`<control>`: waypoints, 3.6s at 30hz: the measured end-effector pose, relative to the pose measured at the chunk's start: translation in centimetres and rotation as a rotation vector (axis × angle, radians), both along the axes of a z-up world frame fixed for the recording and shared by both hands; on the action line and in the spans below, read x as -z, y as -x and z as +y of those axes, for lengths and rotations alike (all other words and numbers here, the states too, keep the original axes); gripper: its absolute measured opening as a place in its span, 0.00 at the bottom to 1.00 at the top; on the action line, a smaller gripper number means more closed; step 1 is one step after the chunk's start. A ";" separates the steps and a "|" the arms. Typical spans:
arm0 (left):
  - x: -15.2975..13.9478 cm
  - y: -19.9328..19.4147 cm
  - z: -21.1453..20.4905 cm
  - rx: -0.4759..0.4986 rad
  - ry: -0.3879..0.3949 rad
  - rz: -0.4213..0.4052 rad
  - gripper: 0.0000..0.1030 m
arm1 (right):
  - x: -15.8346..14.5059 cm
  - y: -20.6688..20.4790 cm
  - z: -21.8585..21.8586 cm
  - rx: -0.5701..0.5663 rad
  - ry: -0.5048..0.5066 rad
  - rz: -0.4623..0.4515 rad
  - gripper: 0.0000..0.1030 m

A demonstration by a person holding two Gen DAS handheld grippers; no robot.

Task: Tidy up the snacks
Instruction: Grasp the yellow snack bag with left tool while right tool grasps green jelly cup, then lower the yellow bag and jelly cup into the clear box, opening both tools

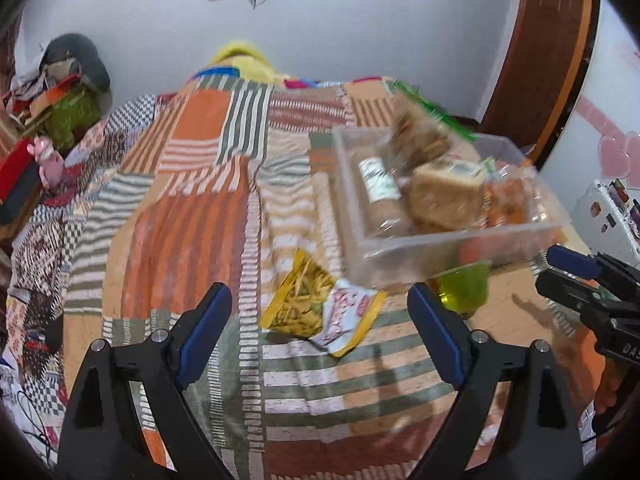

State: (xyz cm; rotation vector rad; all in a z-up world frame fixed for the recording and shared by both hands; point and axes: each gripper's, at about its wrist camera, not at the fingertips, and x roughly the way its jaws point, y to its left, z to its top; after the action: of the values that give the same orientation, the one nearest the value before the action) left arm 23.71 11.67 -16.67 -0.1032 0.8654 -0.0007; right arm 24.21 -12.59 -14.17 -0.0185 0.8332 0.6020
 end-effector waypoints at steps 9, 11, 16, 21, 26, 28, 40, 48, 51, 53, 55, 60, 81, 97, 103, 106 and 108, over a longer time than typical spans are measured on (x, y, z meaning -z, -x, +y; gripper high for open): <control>4.4 -2.7 0.9 0.038 0.024 0.041 0.83 | 3.4 -1.2 2.9 -0.015 0.055 0.082 0.50; 5.1 -3.1 0.8 0.057 0.033 0.055 0.69 | 3.9 -1.7 3.2 -0.021 0.051 0.112 0.50; 5.7 -3.0 0.8 0.082 0.052 0.038 0.60 | 4.4 -1.9 3.8 -0.031 0.069 0.128 0.50; 5.8 -1.8 0.8 0.090 0.053 0.035 0.47 | 5.1 -2.6 4.6 -0.021 0.063 0.161 0.50; 5.4 -0.3 0.9 0.066 0.062 0.035 0.29 | 5.3 -2.5 4.8 -0.011 0.063 0.165 0.46; 4.9 0.3 1.0 0.063 0.071 0.032 0.24 | 5.1 -2.4 4.7 -0.012 0.064 0.158 0.45; -0.1 3.9 -0.7 0.073 0.051 -0.035 0.00 | 2.5 0.2 1.8 -0.030 0.033 0.085 0.42; -2.5 4.2 -1.8 0.076 0.023 -0.047 0.05 | 0.4 0.8 -1.2 0.004 -0.017 0.031 0.42; -1.1 3.4 -1.8 0.059 0.017 0.003 0.42 | -0.1 1.0 -1.4 0.013 -0.028 0.023 0.42; 0.1 3.0 -1.6 0.036 0.021 0.016 0.57 | -0.2 1.2 -1.9 0.020 -0.032 0.017 0.42; 1.4 2.6 -1.6 0.038 0.045 0.047 0.57 | -0.3 1.1 -2.0 0.027 -0.034 0.017 0.42; 4.6 1.2 -2.2 0.054 0.091 0.126 0.60 | 0.2 0.7 -2.7 0.046 -0.032 0.032 0.42; 0.9 1.8 -1.4 0.003 0.099 0.036 0.24 | -1.2 0.8 -3.8 0.055 -0.056 -0.007 0.42; -4.8 -4.3 -5.0 0.023 0.121 -0.123 0.24 | -4.2 -3.4 -3.7 0.099 -0.086 -0.103 0.42; -3.5 -7.3 -5.3 -0.027 0.089 -0.120 0.24 | -3.8 -6.0 -2.1 0.104 -0.074 -0.090 0.42; -3.1 -8.1 -5.6 -0.028 0.079 -0.119 0.25 | -3.3 -7.0 -1.4 0.107 -0.052 -0.083 0.42; -2.9 -8.3 -6.0 -0.023 0.079 -0.116 0.26 | -3.0 -7.5 -1.0 0.105 -0.043 -0.073 0.42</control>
State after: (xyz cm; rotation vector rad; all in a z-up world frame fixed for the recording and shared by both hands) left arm 31.97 5.70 -13.80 -0.1854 0.7479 -0.0196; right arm 31.75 -13.63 -11.19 0.0422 0.7454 0.5170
